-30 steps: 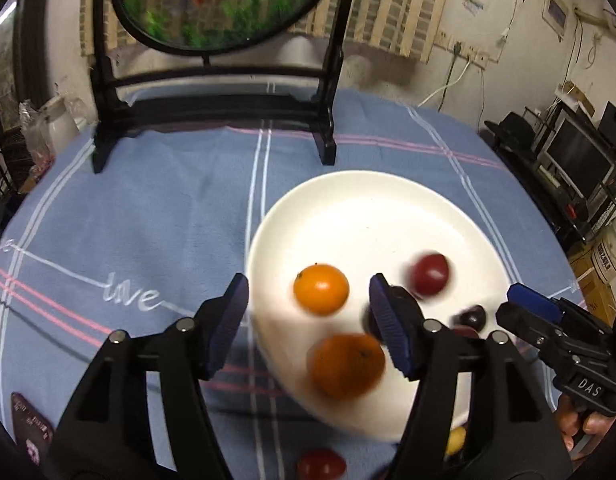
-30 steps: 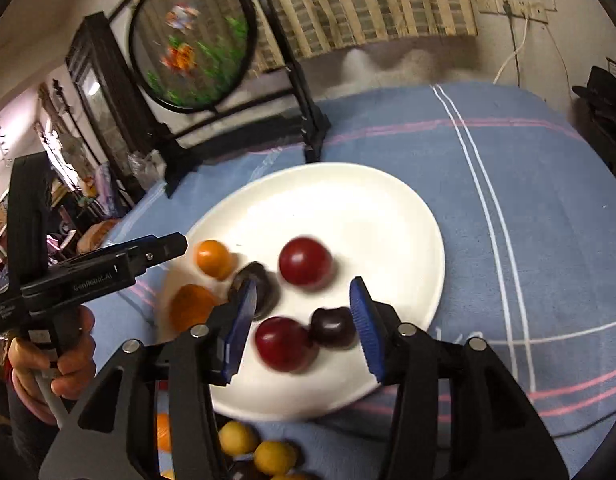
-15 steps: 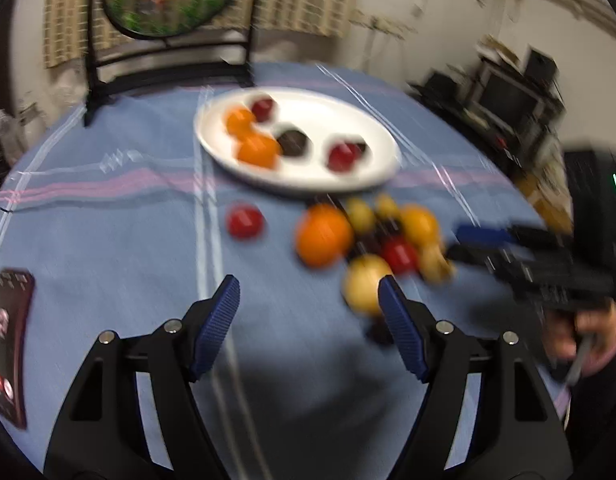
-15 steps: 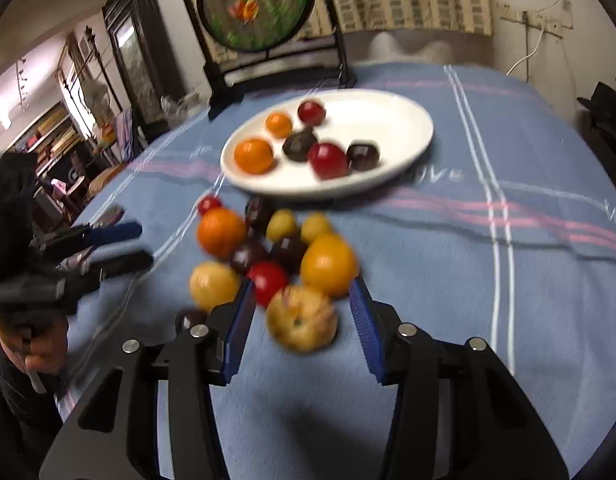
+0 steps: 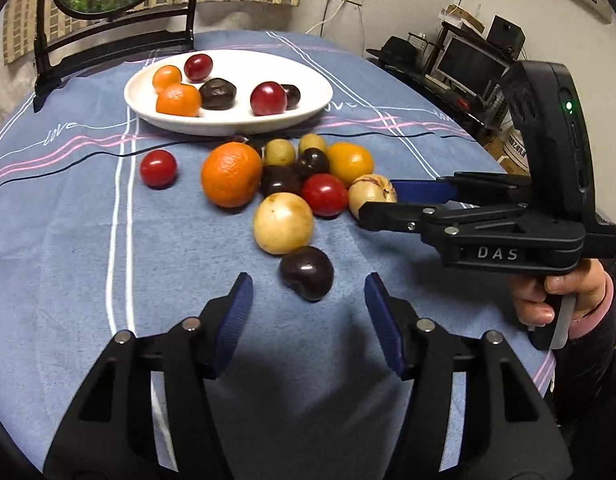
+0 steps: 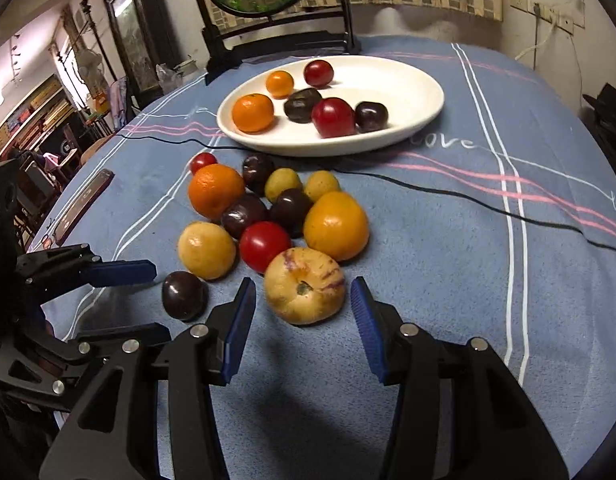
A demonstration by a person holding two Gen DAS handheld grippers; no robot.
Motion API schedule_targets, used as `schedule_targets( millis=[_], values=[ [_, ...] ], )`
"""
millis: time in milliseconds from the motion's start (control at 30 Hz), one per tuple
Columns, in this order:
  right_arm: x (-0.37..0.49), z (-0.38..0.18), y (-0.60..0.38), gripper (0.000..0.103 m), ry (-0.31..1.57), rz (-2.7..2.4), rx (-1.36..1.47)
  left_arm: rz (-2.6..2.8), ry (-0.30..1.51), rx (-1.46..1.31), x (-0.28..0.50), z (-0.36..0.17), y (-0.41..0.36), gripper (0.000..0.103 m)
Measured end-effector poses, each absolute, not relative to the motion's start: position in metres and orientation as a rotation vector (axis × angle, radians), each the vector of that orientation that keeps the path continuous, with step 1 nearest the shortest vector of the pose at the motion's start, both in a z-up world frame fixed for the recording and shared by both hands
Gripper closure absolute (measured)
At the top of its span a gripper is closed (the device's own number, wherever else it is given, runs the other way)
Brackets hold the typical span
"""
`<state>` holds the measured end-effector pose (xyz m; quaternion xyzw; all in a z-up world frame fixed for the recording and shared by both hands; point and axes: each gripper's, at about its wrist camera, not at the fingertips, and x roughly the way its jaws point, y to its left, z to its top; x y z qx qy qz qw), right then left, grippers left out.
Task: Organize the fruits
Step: 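Grasp a dark plum with the left tool while the right tool grasps the pale apple, place both on plate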
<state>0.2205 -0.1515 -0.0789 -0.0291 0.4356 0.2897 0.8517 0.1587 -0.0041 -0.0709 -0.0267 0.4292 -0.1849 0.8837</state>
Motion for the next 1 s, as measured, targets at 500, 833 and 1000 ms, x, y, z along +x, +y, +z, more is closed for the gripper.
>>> schedule_targets(
  millis=[500, 833, 1000],
  values=[
    [0.229, -0.085, -0.149, 0.061, 0.950, 0.619, -0.051, -0.348, 0.947, -0.031, 0.176, -0.078, -0.016, 0.060],
    [0.227, -0.081, -0.163, 0.062, 0.931, 0.638, 0.031, -0.368, 0.928, -0.041, 0.160, -0.073, -0.012, 0.072],
    [0.222, -0.070, -0.164, 0.062, 0.880, 0.702, 0.071, -0.404, 0.872, -0.094, 0.154, -0.055, 0.003, 0.072]
  ],
)
